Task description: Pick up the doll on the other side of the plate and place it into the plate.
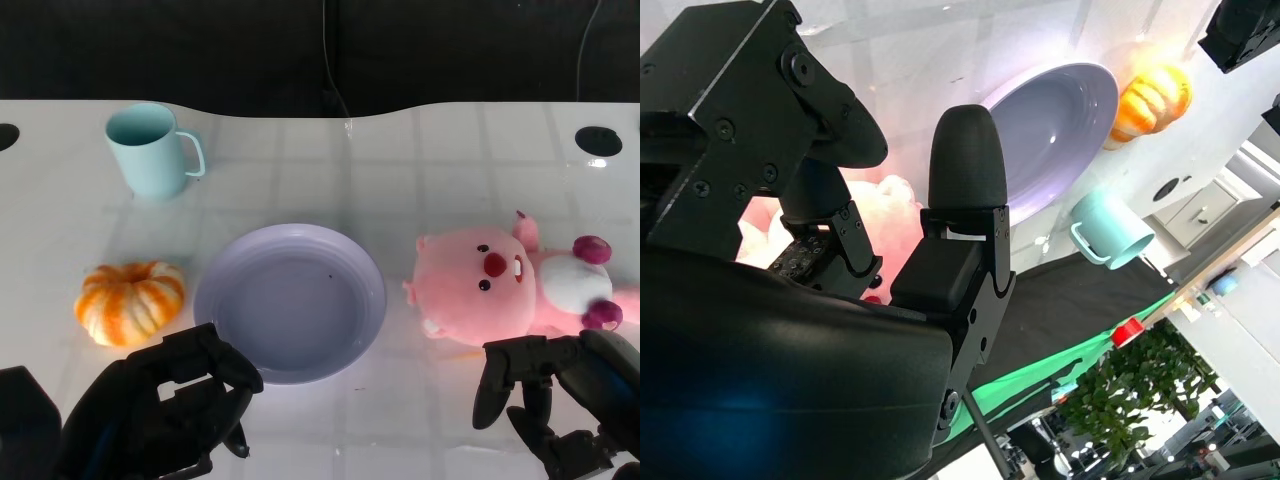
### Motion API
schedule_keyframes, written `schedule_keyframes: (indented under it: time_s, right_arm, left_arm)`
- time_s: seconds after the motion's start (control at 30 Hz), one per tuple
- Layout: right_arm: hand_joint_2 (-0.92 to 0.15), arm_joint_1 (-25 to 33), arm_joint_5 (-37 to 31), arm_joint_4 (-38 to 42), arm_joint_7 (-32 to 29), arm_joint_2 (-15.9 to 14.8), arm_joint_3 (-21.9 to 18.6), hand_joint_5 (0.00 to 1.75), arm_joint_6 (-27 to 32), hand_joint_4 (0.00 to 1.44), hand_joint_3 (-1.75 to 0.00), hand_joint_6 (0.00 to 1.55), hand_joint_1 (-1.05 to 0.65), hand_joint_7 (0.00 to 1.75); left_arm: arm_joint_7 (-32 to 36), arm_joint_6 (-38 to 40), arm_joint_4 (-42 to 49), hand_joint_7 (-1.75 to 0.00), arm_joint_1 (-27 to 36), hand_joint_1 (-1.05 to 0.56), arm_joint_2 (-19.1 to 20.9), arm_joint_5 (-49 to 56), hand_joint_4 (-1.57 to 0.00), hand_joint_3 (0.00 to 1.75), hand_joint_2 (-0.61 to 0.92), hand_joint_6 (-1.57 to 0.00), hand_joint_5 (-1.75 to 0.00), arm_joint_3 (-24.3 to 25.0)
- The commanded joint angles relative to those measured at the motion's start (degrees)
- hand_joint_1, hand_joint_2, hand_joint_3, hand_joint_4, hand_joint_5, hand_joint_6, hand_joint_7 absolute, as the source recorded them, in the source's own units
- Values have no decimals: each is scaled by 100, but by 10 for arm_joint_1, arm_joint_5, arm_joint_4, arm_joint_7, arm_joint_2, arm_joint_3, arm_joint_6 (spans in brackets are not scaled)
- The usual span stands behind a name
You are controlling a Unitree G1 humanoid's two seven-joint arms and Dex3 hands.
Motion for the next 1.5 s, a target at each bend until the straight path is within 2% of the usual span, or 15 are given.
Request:
schedule_keyframes:
  time_s: [0.03, 0.8, 0.97, 1.03, 1.2, 1.3, 1.37, 1.43, 1.5]
  right_arm:
    - [-21, -4, 1, 2, -5, -10, -6, 157, -3, 97, -147, 96, 9, 114]
    - [-19, -4, -2, 0, -5, -10, -4, 158, -4, 97, -148, 96, 9, 115]
    - [-20, -3, 1, -4, -4, -4, -6, 159, 13, 95, -147, 94, 8, 114]
    - [-24, 0, 7, -14, -5, 4, -8, 156, 33, 92, -142, 89, 6, 111]
    - [-32, 3, 11, -36, -9, 17, -12, 143, 69, 85, -124, 82, 8, 106]
    - [-58, 4, -6, -83, -11, 36, -13, 112, 144, 67, -64, 60, -10, 78]
    - [-76, 3, -15, -113, -7, 47, -11, 102, 196, 59, -32, 51, -20, 60]
    - [-87, -2, -26, -139, -3, 56, -8, 93, 245, 48, -12, 41, -32, 44]
    - [-90, -9, -41, -159, -1, 61, -4, 89, 288, 41, -7, 34, -40, 38]
  left_arm:
    - [2, -2, -3, -132, 1, -41, 6, 1, -63, 69, 80, -70, -175, 4]
    - [6, 0, -6, -133, 2, -41, 5, 5, -63, 67, 80, -69, -175, 4]
    - [3, -2, -4, -134, 1, -40, 6, 3, -63, 68, 80, -69, -175, 5]
    - [0, -6, -1, -134, 0, -40, 6, 4, -63, 69, 81, -68, -175, 4]
    - [2, -7, 2, -134, -2, -41, 5, 7, -63, 68, 81, -68, -175, 2]
    - [4, -5, 6, -133, -6, -41, 4, 9, -63, 68, 81, -69, -175, 2]
    - [3, -7, 9, -133, -8, -40, 4, 8, -63, 68, 81, -69, -175, 2]
    - [2, -8, 13, -133, -10, -40, 4, 7, -62, 68, 80, -69, -175, 4]
    - [1, -8, 16, -133, -11, -41, 5, 7, -62, 68, 80, -69, -175, 5]
